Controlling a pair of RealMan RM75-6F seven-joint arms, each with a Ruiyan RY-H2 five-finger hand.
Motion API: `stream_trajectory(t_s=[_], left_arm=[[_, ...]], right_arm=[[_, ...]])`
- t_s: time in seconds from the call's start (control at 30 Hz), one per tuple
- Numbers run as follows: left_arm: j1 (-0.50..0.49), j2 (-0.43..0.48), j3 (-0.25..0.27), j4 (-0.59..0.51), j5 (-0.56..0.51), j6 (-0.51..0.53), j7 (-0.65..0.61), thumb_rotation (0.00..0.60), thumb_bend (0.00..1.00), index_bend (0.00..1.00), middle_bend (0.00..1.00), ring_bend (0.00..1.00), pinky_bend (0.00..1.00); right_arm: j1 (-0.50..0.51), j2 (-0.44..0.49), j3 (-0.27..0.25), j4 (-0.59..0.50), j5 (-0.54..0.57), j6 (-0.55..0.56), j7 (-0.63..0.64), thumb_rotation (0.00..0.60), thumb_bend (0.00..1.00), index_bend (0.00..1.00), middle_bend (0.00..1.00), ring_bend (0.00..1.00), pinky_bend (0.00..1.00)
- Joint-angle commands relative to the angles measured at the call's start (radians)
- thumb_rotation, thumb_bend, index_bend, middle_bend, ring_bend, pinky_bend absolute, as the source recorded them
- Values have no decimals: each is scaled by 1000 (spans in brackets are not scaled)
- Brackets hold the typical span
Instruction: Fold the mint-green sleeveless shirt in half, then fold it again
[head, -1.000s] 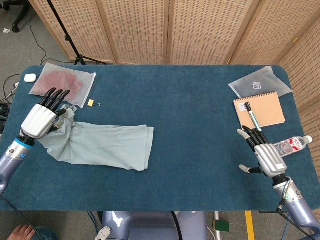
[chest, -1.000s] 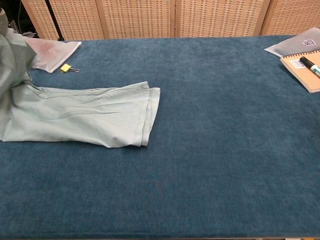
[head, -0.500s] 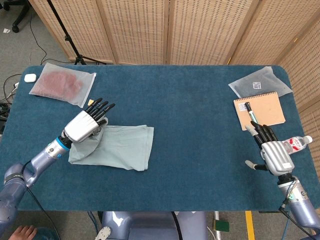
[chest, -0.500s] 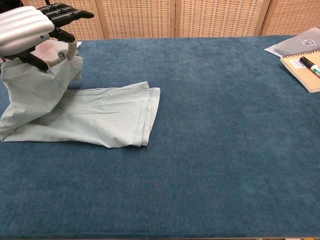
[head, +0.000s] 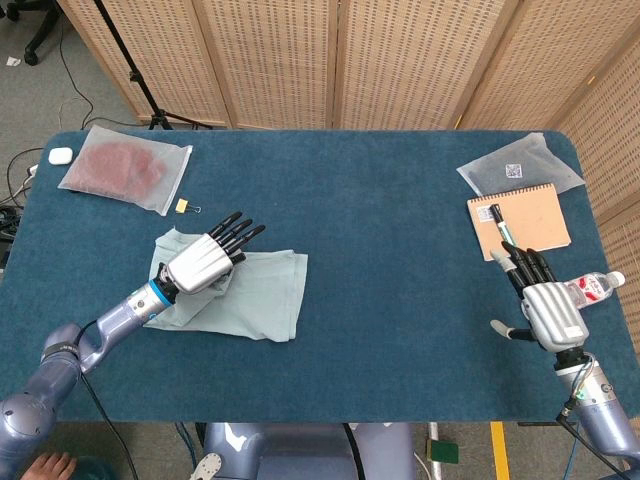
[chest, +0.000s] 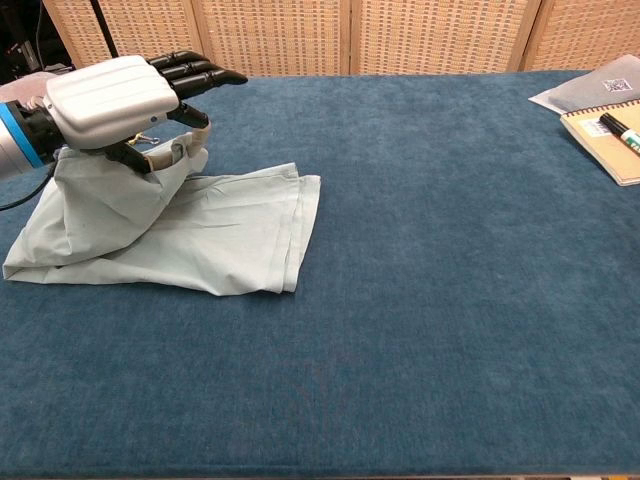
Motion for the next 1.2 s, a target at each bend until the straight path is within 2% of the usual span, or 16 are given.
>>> stream_trajectory(t_s=[0.03, 0.53, 0.57, 0.63, 0.7, 0.77, 0.83, 1.0, 1.07, 1.2], left_arm=[[-16, -19, -7, -6, -7, -35, 15, 600, 517, 786, 0, 0, 0], [-54, -84, -34, -2, -35, -119, 64, 600, 471, 784, 0, 0, 0], [-56, -86, -35, -2, -36, -121, 65, 600, 459, 748, 0, 0, 0], [-57, -94, -38, -1, -39, -130, 72, 600, 432, 545, 0, 0, 0], [-57, -103, -44, -3, -49, -151, 81, 600, 385, 162, 0, 0, 0], [-57, -108, -55, -11, -62, -158, 77, 600, 342, 9, 0, 0, 0], [-55, -107, -82, -39, -87, -141, 30, 600, 284, 0, 0, 0, 0], [-56, -93, -105, -77, -104, -120, -14, 600, 43, 0, 0, 0, 0], [-57, -85, -119, -101, -114, -113, -32, 600, 6, 0, 0, 0, 0], [-55, -62, -150, -153, -134, -77, -54, 600, 0, 0, 0, 0, 0]], right_arm=[[-1, 1, 0, 0, -1, 1, 2, 600, 0, 0, 0, 0, 1], [-2, 10, 1, -1, -5, 1, 28, 600, 0, 0, 0, 0, 1], [-2, 10, 1, -1, -5, 1, 29, 600, 0, 0, 0, 0, 1], [-2, 11, 1, -1, -6, 1, 31, 600, 0, 0, 0, 0, 1], [-3, 12, 1, -1, -7, 1, 34, 600, 0, 0, 0, 0, 1], [-3, 14, 0, -2, -8, 1, 37, 600, 0, 0, 0, 0, 1], [-4, 15, 1, -2, -7, 3, 40, 600, 0, 0, 0, 0, 1], [-3, 15, 0, -2, -9, 1, 40, 600, 0, 0, 0, 0, 1], [-3, 15, -1, -3, -11, -1, 39, 600, 0, 0, 0, 0, 1], [-3, 15, -2, -4, -11, -1, 38, 600, 0, 0, 0, 0, 1]])
